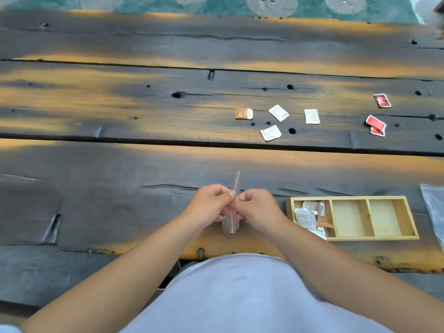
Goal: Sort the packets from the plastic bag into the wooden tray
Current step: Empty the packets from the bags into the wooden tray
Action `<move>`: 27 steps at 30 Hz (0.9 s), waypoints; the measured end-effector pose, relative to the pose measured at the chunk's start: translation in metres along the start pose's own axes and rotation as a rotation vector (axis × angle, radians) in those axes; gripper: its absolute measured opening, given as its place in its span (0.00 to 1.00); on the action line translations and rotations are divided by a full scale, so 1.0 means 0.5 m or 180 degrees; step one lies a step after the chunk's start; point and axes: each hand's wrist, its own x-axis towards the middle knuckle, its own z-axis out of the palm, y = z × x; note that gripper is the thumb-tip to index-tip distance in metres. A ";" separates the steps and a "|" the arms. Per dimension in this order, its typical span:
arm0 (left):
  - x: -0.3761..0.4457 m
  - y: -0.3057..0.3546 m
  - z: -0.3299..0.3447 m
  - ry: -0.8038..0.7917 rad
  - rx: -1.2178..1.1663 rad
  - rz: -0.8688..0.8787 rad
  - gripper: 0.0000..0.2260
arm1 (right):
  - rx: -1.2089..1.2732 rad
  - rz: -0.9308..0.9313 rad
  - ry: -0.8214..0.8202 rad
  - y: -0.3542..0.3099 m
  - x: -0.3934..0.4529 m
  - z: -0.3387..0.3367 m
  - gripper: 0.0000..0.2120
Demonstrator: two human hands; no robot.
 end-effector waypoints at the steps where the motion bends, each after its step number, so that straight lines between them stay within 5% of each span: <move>1: -0.002 0.000 0.001 -0.0005 -0.0007 -0.0005 0.07 | -0.0088 -0.0053 -0.0003 0.000 -0.001 0.000 0.07; 11: -0.014 0.002 0.002 0.0035 -0.0001 0.0000 0.07 | 0.0421 0.0070 -0.0397 0.003 -0.016 -0.018 0.13; 21: -0.010 -0.016 0.008 0.0080 -0.0026 0.0001 0.04 | 0.0241 -0.0027 -0.0245 0.000 -0.031 -0.013 0.09; 27: -0.006 -0.024 0.009 0.0261 0.1096 0.0479 0.08 | -0.0304 -0.0285 -0.0097 0.005 -0.030 -0.016 0.09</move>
